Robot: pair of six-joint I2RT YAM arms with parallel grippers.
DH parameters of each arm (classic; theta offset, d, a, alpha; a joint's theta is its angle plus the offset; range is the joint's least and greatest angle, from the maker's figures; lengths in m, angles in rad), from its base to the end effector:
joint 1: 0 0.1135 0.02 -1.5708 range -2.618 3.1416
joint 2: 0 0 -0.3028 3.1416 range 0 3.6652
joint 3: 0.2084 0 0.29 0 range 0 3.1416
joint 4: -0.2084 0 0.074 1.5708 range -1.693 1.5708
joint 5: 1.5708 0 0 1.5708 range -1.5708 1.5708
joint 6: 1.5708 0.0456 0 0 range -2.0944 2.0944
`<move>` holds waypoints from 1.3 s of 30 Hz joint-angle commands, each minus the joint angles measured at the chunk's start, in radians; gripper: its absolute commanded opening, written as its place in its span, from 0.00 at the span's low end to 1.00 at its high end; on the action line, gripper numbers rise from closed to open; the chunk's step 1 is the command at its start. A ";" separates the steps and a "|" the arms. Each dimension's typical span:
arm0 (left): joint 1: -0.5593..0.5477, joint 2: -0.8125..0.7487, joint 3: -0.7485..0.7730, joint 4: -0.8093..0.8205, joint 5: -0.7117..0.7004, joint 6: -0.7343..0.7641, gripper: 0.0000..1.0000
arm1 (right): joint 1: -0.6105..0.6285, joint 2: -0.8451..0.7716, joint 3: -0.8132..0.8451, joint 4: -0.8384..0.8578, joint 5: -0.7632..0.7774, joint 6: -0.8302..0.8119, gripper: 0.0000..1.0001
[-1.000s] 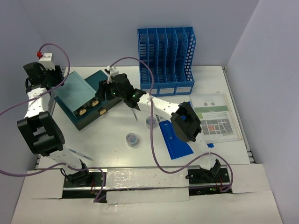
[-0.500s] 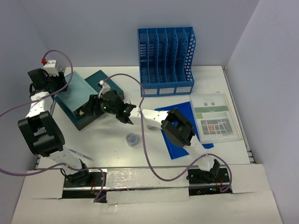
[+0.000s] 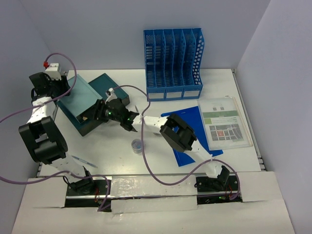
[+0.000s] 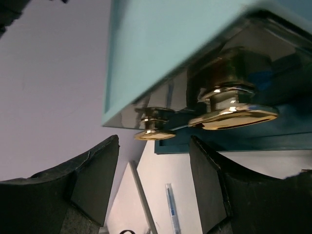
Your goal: Organize the desk
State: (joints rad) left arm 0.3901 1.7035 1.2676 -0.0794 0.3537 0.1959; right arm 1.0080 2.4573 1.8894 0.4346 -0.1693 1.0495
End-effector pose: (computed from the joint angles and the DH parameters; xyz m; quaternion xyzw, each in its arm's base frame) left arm 0.4168 0.1543 0.2907 0.0057 0.8550 -0.0023 0.5185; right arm 0.3371 0.5488 0.1871 -0.0401 0.7509 0.5949 0.2840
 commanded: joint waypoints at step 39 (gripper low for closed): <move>0.006 -0.015 -0.074 -0.017 0.014 0.030 0.57 | 0.012 -0.055 -0.092 0.227 0.012 0.023 0.15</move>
State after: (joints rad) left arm 0.3901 1.6897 1.2236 -0.0196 0.3623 0.2114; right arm 1.0115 2.5082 1.8606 0.6019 -0.1475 1.1435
